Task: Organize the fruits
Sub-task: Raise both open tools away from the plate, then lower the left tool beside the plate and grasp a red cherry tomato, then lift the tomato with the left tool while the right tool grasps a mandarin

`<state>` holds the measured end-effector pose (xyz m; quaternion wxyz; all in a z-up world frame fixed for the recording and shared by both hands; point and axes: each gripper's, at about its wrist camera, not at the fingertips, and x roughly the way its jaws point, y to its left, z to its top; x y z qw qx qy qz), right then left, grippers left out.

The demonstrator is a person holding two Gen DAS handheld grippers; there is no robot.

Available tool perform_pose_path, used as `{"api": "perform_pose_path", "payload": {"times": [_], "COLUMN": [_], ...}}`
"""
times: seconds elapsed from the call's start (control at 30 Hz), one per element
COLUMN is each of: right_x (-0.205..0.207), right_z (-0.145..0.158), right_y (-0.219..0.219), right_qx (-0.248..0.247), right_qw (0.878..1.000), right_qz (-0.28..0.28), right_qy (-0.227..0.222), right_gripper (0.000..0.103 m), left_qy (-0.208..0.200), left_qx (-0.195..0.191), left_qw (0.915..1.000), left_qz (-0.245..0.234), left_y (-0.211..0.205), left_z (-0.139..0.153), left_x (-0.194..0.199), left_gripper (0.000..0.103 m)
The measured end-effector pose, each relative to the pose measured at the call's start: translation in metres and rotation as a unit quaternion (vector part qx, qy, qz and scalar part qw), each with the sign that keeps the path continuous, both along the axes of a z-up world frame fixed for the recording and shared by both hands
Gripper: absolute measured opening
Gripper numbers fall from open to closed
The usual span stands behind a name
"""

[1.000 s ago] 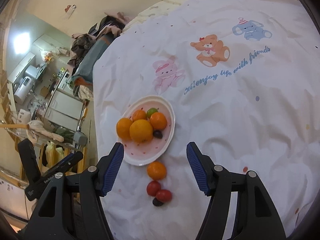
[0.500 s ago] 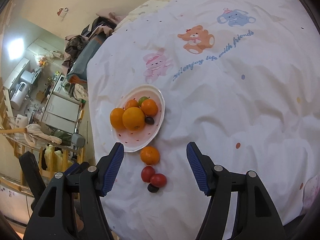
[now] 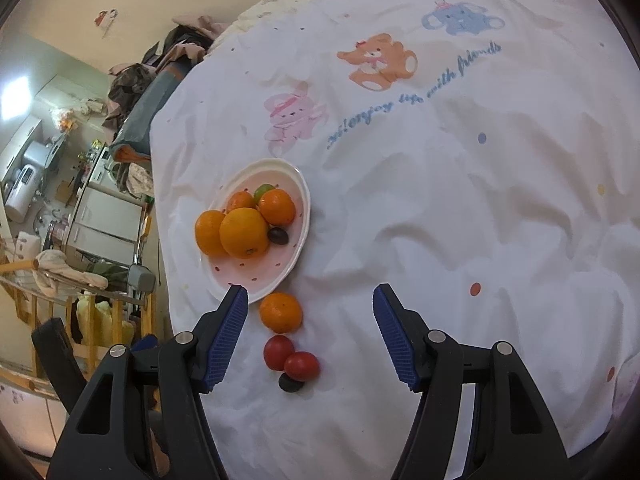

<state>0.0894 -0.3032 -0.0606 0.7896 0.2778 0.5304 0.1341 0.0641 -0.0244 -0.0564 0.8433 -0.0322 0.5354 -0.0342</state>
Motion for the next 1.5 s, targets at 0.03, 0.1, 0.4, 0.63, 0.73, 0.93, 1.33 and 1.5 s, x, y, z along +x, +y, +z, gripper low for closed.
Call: {"api": "perform_pose_path", "payload": {"times": [0.03, 0.1, 0.4, 0.63, 0.73, 0.93, 1.33, 1.5], "right_x": [0.001, 0.003, 0.002, 0.001, 0.002, 0.003, 0.001, -0.001], "right_z": [-0.002, -0.005, -0.007, -0.008, -0.008, -0.01, -0.007, -0.001], "right_y": [-0.001, -0.003, -0.01, -0.019, -0.021, -0.016, -0.021, -0.017], "right_qx": [0.001, 0.004, 0.005, 0.008, 0.01, 0.004, 0.006, 0.013], "right_qw": [1.0, 1.0, 1.0, 0.999, 0.999, 0.999, 0.999, 0.999], "right_qz": [-0.003, -0.009, -0.022, -0.036, -0.038, -0.032, -0.039, -0.03], "right_qy": [0.003, 0.01, 0.016, 0.021, 0.022, 0.025, 0.022, 0.013], "right_gripper": [0.068, 0.068, 0.068, 0.068, 0.068, 0.068, 0.068, 0.068], "left_qy": [0.005, 0.02, 0.087, 0.132, 0.14, 0.173, 0.115, 0.08], "left_qx": [-0.002, -0.006, -0.014, -0.03, -0.044, -0.064, -0.057, -0.061], "left_qw": [1.0, 0.9997, 0.995, 0.9894, 0.9876, 0.9806, 0.9895, 0.9938], "left_qz": [-0.004, -0.016, -0.047, -0.054, -0.056, -0.065, -0.066, -0.047], "left_y": [-0.002, -0.008, -0.045, -0.061, -0.062, -0.067, -0.056, -0.035], "left_z": [-0.002, -0.008, -0.047, -0.074, -0.074, -0.086, -0.046, -0.013], "left_x": [0.0, 0.0, 0.017, 0.021, 0.022, 0.025, 0.014, 0.009], "left_gripper": [0.091, 0.089, 0.054, 0.053, 0.045, 0.042, 0.026, 0.026]}}
